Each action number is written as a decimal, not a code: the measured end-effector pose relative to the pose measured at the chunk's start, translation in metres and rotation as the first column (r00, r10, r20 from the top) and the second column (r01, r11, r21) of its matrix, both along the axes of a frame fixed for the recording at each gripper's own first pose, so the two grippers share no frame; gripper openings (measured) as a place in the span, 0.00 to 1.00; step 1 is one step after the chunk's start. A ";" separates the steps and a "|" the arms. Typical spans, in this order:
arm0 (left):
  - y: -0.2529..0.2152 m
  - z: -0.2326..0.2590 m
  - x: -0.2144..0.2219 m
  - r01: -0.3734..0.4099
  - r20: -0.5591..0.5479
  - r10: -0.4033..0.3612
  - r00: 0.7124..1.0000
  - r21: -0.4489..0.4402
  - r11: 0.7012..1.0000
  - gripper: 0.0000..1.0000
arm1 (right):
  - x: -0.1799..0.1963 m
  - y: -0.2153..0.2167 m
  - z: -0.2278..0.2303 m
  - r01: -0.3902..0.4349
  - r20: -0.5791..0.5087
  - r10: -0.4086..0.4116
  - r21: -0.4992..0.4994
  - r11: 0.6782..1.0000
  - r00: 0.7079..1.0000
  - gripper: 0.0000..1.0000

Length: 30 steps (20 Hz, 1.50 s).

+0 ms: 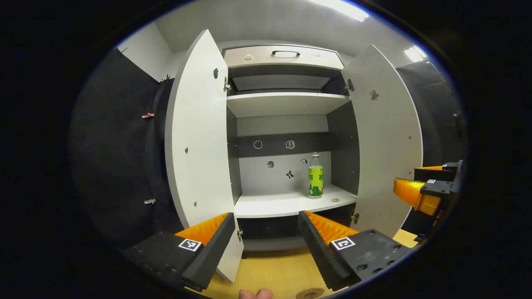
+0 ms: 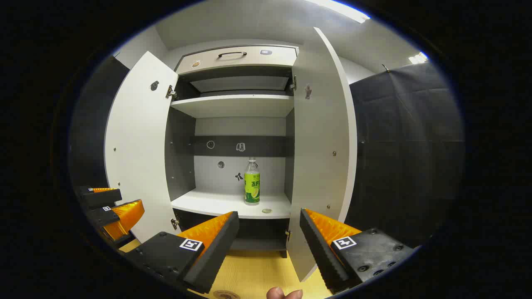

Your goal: Grasp the bottle in the cabinet with the left hand and place it on the coaster, then close the right door with the right hand and the left door with the left hand.

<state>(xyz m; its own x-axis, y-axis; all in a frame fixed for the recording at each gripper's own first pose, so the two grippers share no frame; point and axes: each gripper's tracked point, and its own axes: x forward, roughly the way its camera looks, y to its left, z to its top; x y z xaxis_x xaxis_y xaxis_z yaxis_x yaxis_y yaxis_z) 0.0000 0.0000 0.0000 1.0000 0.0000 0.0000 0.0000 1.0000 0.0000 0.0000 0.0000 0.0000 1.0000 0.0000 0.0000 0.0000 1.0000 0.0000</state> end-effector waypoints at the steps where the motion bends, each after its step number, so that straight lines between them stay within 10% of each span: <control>1: -0.001 -0.001 0.001 -0.001 -0.002 0.001 1.000 -0.001 1.000 0.98 | 0.002 0.000 -0.002 -0.002 -0.004 0.002 0.004 1.000 1.000 0.98; 20: 0.004 0.004 0.023 -0.005 0.022 0.006 1.000 -0.013 1.000 0.97 | 0.010 0.005 0.006 0.002 0.014 -0.002 -0.009 1.000 1.000 0.98; 30: -0.074 0.020 0.097 0.103 0.046 -0.102 0.994 -0.023 0.994 0.97 | -0.008 -0.036 0.016 0.030 0.000 -0.030 0.063 0.998 1.000 0.98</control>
